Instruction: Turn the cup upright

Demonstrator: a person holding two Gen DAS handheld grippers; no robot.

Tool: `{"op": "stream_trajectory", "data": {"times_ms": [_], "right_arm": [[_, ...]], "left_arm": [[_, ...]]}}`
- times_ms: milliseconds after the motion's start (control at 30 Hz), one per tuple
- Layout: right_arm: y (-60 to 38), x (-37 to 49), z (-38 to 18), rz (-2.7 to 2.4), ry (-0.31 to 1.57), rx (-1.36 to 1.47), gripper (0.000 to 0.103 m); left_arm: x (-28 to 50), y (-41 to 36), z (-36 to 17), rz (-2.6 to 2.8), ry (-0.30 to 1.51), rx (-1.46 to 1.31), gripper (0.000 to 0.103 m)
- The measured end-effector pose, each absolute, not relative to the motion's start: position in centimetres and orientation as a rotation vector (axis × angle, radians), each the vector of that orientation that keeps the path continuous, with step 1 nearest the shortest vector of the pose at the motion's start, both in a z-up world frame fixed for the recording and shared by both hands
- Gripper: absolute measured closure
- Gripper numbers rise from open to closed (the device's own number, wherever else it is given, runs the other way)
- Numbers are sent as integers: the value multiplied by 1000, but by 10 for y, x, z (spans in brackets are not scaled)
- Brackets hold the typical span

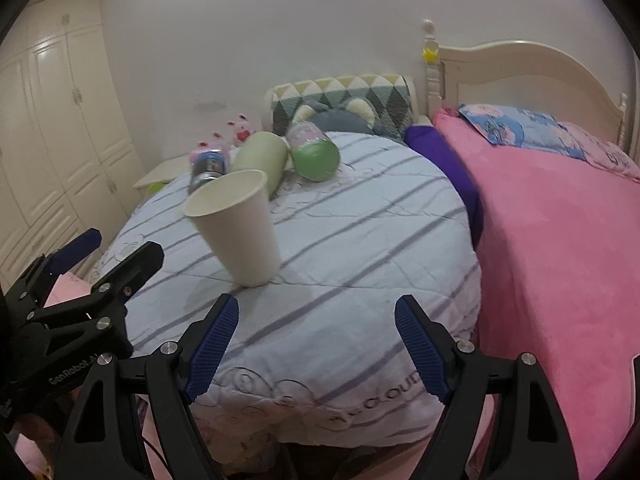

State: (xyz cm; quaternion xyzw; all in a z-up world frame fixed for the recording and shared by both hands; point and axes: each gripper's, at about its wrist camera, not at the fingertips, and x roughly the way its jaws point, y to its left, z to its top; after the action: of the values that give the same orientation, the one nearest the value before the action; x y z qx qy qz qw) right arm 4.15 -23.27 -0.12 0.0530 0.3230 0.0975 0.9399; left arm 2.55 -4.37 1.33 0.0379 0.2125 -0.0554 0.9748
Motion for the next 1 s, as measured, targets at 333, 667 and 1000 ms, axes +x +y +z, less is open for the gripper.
{"op": "stream_trajectory", "data": {"times_ms": [333,667,1000], "right_arm": [[-213,27,-15,211,563,105,21],[-206,14,-19,191,494,95,21],[-204,15,-20,199,492,89,21]], "left_arm": [[18,-28,-2,-85,368,62,0],[15,-31,-8,-91,334,66,0],[13,-30,-9,-85,331,67,0]]}}
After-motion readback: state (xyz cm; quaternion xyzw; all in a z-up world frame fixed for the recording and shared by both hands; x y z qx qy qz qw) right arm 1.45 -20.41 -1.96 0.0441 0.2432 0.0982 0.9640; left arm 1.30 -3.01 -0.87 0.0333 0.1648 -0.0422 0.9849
